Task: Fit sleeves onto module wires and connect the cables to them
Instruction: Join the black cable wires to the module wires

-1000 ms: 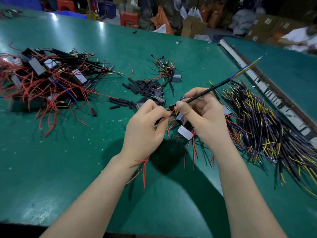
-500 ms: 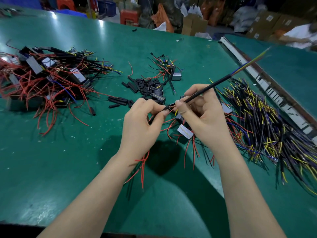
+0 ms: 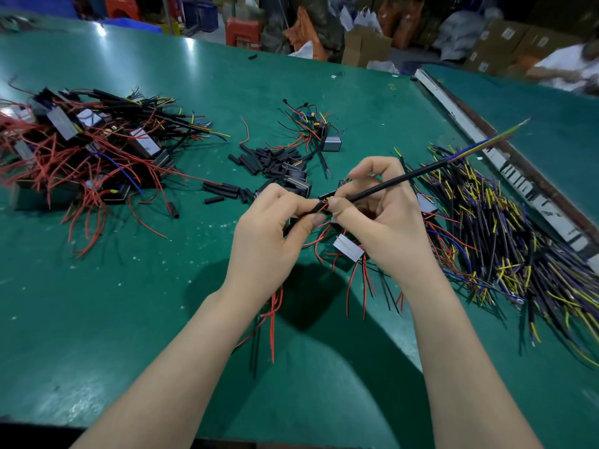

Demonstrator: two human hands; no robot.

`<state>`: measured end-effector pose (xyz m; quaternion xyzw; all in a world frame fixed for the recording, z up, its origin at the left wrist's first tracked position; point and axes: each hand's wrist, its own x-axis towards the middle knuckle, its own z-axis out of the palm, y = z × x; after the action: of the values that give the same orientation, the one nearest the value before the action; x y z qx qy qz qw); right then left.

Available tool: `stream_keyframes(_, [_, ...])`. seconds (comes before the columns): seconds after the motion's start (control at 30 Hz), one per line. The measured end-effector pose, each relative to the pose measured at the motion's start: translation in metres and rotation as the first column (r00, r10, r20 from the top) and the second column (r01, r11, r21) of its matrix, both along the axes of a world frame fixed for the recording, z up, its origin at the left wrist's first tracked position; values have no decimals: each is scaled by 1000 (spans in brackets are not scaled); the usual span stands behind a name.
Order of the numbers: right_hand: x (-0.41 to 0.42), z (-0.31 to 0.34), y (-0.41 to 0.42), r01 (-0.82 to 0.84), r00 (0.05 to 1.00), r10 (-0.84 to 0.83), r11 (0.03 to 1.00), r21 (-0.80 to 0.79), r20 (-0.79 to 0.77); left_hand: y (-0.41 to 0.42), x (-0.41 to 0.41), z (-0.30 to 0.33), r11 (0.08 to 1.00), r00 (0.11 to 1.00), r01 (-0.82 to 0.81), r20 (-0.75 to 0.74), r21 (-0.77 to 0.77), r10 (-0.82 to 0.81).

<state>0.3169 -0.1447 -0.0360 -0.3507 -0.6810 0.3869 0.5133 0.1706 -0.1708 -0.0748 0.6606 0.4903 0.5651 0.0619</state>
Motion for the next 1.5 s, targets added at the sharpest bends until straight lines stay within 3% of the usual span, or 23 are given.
stream_keyframes(0.2, [0, 0, 0, -41, 999, 41, 999, -7, 29, -1, 0, 0, 997, 999, -44, -18, 62, 45])
stream_keyframes(0.67, [1, -2, 3, 24, 996, -30, 997, 76, 89, -1, 4, -2, 995, 997, -60, -51, 84, 64])
stream_keyframes(0.93, [-9, -5, 0, -6, 988, -12, 993, 117, 154, 0, 4, -2, 986, 990, -139, 13, 90, 138])
stream_keyframes(1.13, [-1, -2, 3, 30, 999, -31, 999, 44, 31, -1, 2, 2, 998, 999, -38, 7, 45, 38])
stream_keyframes(1.3, [0, -1, 3, 31, 999, -32, 999, 27, 37, -1, -2, 2, 998, 1000, 8, -16, -57, -9])
stream_keyframes(1.5, [6, 0, 3, -11, 1000, 11, 1000, -7, 24, -2, -3, 4, 999, 996, 47, -77, 1, -47])
